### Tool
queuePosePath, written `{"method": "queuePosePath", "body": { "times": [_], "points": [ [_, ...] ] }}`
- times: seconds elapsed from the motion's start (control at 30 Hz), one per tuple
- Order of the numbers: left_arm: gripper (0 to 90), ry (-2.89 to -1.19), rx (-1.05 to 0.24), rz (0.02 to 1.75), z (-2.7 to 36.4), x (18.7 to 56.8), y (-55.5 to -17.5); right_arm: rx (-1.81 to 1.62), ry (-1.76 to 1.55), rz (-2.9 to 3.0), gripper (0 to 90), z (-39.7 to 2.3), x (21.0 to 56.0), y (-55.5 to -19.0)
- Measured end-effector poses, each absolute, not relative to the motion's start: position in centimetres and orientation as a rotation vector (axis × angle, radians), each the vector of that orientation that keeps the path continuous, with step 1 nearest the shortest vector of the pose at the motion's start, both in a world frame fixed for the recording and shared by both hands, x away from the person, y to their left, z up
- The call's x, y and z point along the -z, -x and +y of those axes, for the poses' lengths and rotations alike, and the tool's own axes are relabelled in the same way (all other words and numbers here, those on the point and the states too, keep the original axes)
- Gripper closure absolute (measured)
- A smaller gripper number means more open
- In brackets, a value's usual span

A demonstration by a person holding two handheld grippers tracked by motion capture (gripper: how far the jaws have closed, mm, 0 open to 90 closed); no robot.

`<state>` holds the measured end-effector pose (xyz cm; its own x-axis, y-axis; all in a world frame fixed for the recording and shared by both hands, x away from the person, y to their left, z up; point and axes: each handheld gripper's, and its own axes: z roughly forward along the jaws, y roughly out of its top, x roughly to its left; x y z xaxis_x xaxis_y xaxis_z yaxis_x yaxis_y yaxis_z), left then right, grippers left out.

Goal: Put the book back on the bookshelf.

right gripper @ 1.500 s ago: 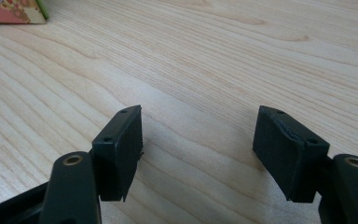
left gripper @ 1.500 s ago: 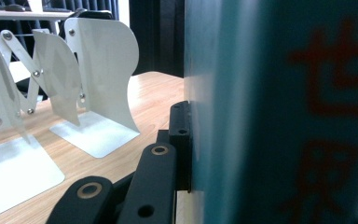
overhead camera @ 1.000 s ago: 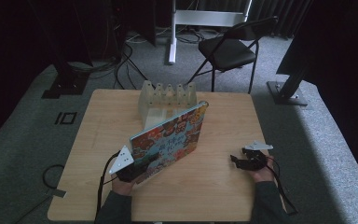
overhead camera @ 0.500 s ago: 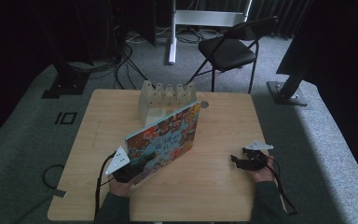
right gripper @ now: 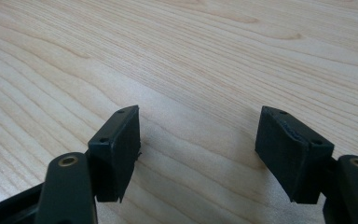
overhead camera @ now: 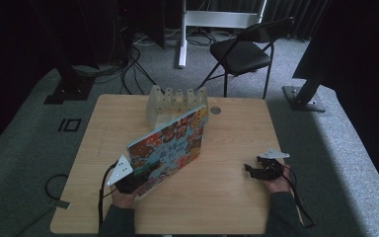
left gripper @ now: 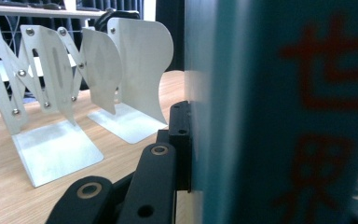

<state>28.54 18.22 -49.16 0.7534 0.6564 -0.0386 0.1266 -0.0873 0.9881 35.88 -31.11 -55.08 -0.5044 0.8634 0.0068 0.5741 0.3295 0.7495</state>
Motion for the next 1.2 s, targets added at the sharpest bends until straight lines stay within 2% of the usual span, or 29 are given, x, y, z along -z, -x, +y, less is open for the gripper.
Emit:
{"method": "queuePosePath", "body": {
  "times": [1.2],
  "points": [
    [81.0, -1.595, -0.552, 0.711, 20.2, 49.1, -28.2, -1.001, -1.270, 2.206, 30.4, -31.1, 55.1, -35.9]
  ]
}}
